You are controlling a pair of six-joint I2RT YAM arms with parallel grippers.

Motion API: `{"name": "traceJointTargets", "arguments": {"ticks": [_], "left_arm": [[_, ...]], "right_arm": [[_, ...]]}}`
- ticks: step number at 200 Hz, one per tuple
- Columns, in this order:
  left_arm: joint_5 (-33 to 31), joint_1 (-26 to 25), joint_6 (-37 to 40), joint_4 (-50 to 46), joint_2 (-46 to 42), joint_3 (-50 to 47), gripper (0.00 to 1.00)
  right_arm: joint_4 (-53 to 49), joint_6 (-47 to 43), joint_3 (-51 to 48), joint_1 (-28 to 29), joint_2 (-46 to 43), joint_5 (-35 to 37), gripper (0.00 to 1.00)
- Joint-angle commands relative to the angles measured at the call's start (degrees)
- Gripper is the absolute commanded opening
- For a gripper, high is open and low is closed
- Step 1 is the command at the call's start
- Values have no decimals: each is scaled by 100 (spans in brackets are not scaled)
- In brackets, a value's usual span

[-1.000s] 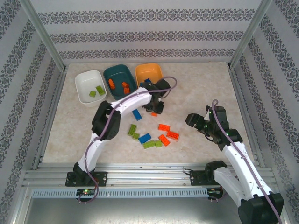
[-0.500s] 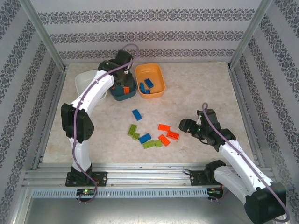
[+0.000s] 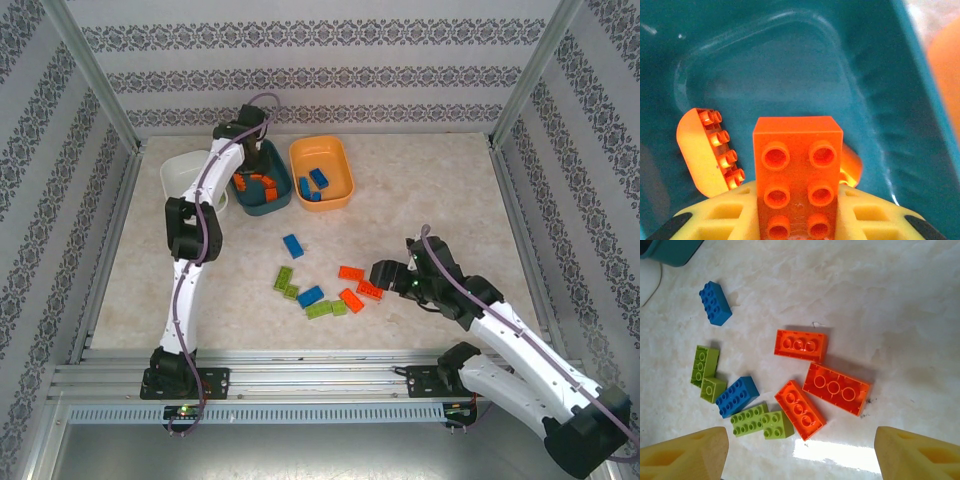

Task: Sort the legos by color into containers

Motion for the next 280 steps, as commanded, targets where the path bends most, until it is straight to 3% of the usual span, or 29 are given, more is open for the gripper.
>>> {"name": "traceJointTargets", "arguments": {"ticks": [1, 9, 25, 96, 139, 180, 235, 280], "left_arm": [[131, 142, 114, -464, -18, 253, 32], [131, 158, 101, -494, -2, 239, 33], [204, 158, 78, -532, 10, 187, 43], [474, 81, 295, -443, -927, -295, 60], [35, -1270, 1579, 241, -2687, -2514, 72], [825, -2476, 2567, 1543, -3826, -4909, 76], [1432, -3390, 4555, 1825, -3417, -5383, 78], [1915, -3473, 5390, 2024, -2926, -5288, 78]], "right_arm": [[-381, 106, -18, 57, 37, 191, 77], [-471, 86, 8, 56, 128, 195, 77], [-633, 23, 106, 53, 394, 193, 78], [-700, 7, 400, 195, 675, 292, 79], [-1089, -326, 329, -567, 673, -1, 80], [-1543, -769, 261, -1398, 481, -258, 81], [-1194, -389, 18, -1575, -35, -531, 81], [-1142, -320, -120, -1584, -183, -610, 81]]}}
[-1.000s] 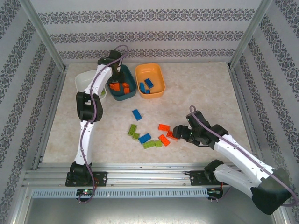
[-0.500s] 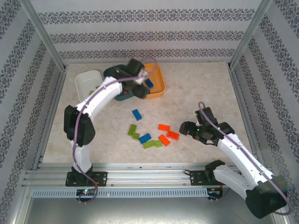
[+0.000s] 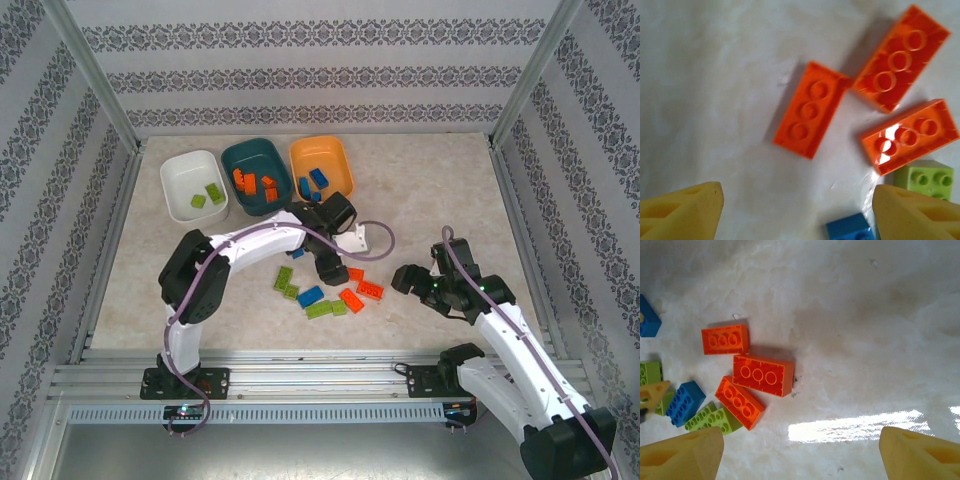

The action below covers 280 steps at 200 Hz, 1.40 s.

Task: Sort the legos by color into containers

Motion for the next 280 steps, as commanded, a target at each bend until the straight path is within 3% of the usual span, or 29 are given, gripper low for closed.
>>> {"name": "traceJointTargets", "arguments": {"ticks": [1, 99, 179, 218, 243, 280], "left_arm": [[346, -7, 857, 326, 191, 83, 78], [-213, -77, 1079, 149, 1152, 812, 74], [9, -77, 1078, -49, 1615, 1105, 57], [-101, -73, 894, 74, 1643, 1095, 41], [-229, -59, 729, 91, 1640, 1146, 17], [-296, 96, 300, 180, 1419, 1093, 16]], "right_arm": [[29, 73, -80, -66, -108, -111, 81], [-91, -35, 16, -206, -272, -108, 81], [11, -12, -28, -236, -207, -133, 81], [64, 15, -46, -237, -172, -180, 81], [45, 35, -32, -242, -243, -203, 81], [28, 36, 72, -236, -362, -240, 81]]}}
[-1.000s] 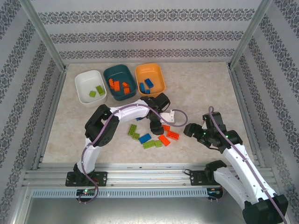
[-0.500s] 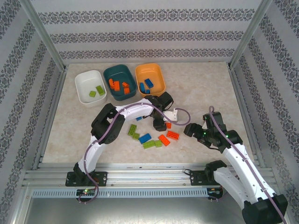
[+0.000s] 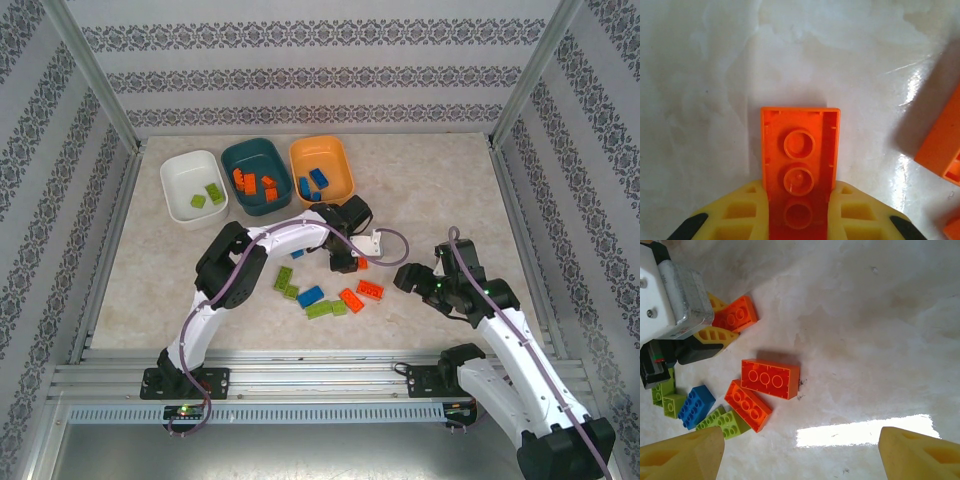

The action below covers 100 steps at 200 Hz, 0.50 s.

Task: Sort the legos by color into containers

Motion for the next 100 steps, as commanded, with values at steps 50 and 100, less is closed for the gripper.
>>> {"name": "traceJointTargets", "arguments": {"ticks": [50, 100], "left_arm": [[-275, 582, -1053, 271, -930, -388, 16], [-560, 1774, -2135, 416, -1862, -517, 17]], "right_arm": [[489, 63, 183, 54, -180, -498, 81], [1490, 135, 225, 1319, 446, -106, 80]]}}
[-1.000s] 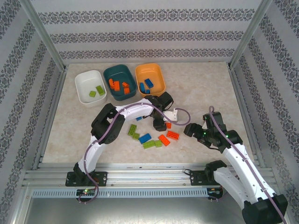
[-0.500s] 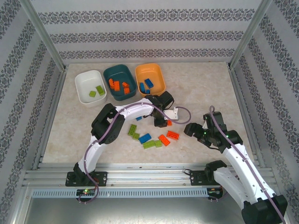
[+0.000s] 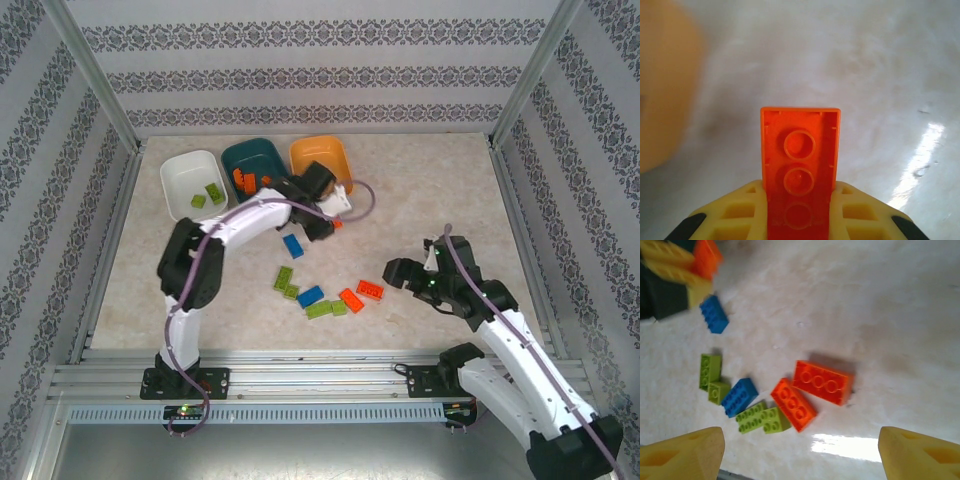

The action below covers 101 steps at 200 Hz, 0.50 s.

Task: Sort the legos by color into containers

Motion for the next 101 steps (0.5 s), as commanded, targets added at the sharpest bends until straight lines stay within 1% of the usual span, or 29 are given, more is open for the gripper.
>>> {"name": "traceJointTargets", "arguments": {"ticks": [1, 10, 18, 32, 37, 55, 68, 83, 101], "left_arm": [[-273, 656, -805, 203, -495, -22, 17], [-485, 877, -1001, 142, -495, 76, 17], [-843, 1054, -1211, 3, -413, 235, 17], [-1384, 1363, -1637, -554, -69, 783, 17], [-1466, 1475, -1803, -792, 113, 1069, 17], [-1284, 1857, -2245, -1591, 841, 2079, 17], [-1193, 2016, -2411, -2072, 1363, 2813, 18], [-1156, 2141, -2474, -2492, 1946, 3568, 19], [-1053, 2246, -2510, -2992, 2628, 4504, 19]], "right_arm": [[659, 12, 229, 644, 447, 248, 80], [732, -111, 382, 941, 748, 359, 80], [737, -274, 593, 1201, 1115, 498, 80], [652, -634, 1076, 1552, 1913, 624, 80], [591, -750, 1297, 1642, 2233, 628, 80], [254, -1283, 2241, 2070, 3403, 808, 79], [-98, -1619, 3037, 2315, 4198, 1023, 78], [-386, -1880, 3894, 2455, 5007, 1165, 78], [-544, -2077, 4678, 2502, 5796, 1157, 76]]}}
